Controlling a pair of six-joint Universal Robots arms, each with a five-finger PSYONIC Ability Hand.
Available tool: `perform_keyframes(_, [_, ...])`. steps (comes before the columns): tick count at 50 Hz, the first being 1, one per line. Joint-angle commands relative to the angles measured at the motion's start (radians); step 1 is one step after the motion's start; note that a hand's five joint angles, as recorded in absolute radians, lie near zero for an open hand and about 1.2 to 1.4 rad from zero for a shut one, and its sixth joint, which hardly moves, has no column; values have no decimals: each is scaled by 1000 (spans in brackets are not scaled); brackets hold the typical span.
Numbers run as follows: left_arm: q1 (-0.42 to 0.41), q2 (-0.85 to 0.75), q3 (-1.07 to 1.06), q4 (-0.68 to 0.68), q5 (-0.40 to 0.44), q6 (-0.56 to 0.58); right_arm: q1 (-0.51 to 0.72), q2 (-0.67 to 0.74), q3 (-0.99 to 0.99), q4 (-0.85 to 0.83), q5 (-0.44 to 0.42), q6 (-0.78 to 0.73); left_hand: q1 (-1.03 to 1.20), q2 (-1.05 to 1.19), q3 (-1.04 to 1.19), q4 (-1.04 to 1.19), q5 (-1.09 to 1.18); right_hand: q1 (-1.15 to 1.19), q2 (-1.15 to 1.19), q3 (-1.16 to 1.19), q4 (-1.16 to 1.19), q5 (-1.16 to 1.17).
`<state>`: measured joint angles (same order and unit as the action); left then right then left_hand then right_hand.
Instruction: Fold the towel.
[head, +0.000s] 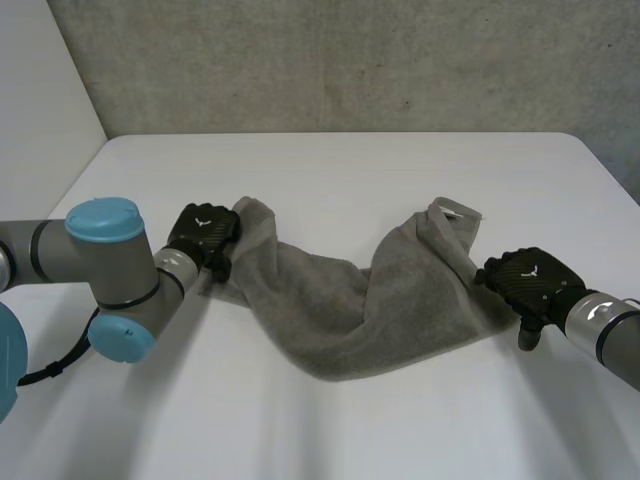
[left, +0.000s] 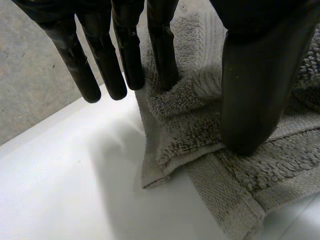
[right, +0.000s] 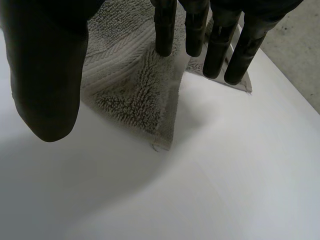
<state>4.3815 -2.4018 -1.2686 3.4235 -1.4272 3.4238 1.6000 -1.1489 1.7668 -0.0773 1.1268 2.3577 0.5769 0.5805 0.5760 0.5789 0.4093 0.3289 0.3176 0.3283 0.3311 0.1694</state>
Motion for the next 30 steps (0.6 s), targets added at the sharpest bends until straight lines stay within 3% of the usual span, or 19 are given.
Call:
perform_keyframes(1, [1,-7,0,-1,1,0,1,0,3,-1,-1,0,18,15,19,16,11,17,29,18,15,2])
perform_keyframes(10, [1,-17,3,-1,1,0,1,2,6,-1,1,0,103,100,104,101,96,20,32,21,18,5])
perform_keyframes(12, [1,-17,2,0,1,0,1,2,6,-1,-1,0,378,374,379,376,371,20,32,21,18,5])
perform_keyframes(21, [1,10,0,-1,-24,-2,0,2,6,-1,-1,0,818,815,819,816,811,20,32,21,18,5])
perform_keyframes(30, [1,87,-17,-3,-85,-14,0,2,11,-2,-1,0,819,816,820,817,812,20,32,21,18,5])
